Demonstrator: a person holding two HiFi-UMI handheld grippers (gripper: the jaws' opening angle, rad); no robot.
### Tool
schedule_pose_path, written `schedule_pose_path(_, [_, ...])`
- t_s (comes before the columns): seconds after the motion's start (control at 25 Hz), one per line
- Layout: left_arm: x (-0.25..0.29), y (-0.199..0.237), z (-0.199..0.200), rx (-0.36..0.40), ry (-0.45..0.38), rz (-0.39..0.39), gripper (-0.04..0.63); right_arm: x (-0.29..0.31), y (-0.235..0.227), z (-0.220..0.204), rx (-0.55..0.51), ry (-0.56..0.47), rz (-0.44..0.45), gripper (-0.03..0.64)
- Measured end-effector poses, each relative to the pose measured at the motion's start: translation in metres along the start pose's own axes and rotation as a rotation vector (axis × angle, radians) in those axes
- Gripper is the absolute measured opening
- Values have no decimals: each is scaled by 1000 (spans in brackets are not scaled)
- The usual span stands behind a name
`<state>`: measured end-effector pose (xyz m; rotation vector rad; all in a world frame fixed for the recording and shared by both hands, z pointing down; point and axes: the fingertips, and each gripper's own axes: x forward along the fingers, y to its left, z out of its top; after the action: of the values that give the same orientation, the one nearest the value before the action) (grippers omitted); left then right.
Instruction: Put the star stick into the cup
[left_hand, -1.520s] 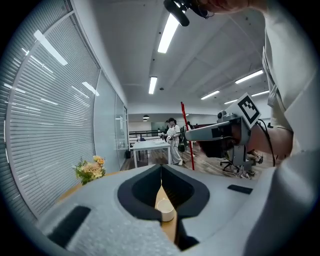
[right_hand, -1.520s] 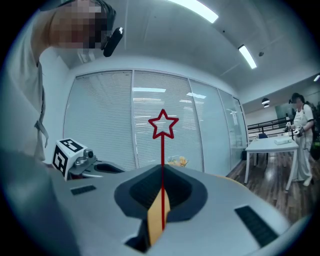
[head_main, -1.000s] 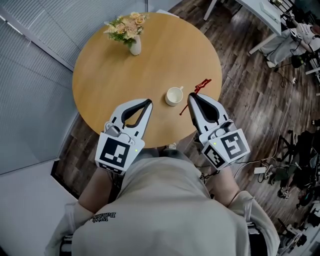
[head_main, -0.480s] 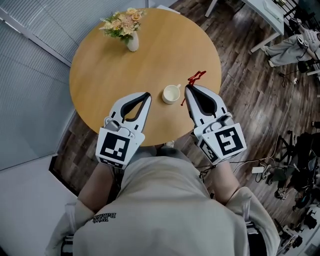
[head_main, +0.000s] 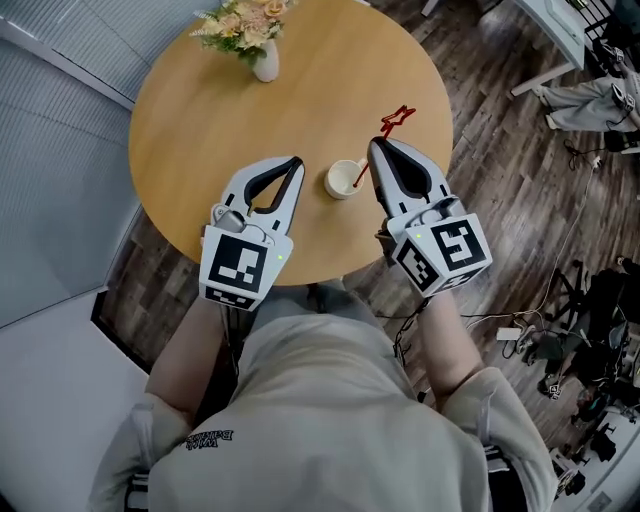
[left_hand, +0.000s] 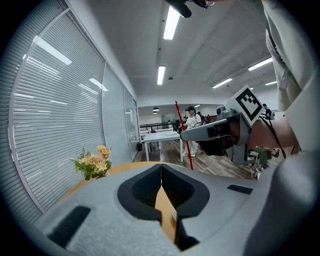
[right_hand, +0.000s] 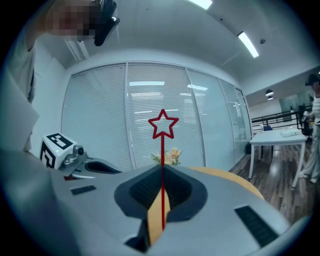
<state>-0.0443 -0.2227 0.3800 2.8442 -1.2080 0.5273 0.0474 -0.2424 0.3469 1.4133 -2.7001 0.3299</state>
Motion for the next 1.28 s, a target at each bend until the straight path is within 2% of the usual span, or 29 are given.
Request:
schedule_pose_path(0.36, [34,3,-66,-53,81,-38,20,42,-26,-75,66,94,-47,31])
schedule_pose_path(0.68, [63,-17,-111,-103,170,-78,20,55,-54,-131,107,174,-85,30])
schedule_pose_path(1.0, [72,-26,-143,-140,228,-108,20,64,-65,-177,146,234,-123,31])
schedule_pose_path(1.28, [76,-35,-149,-183,241,-137,21,64,-70,-201,173,298,-155,31])
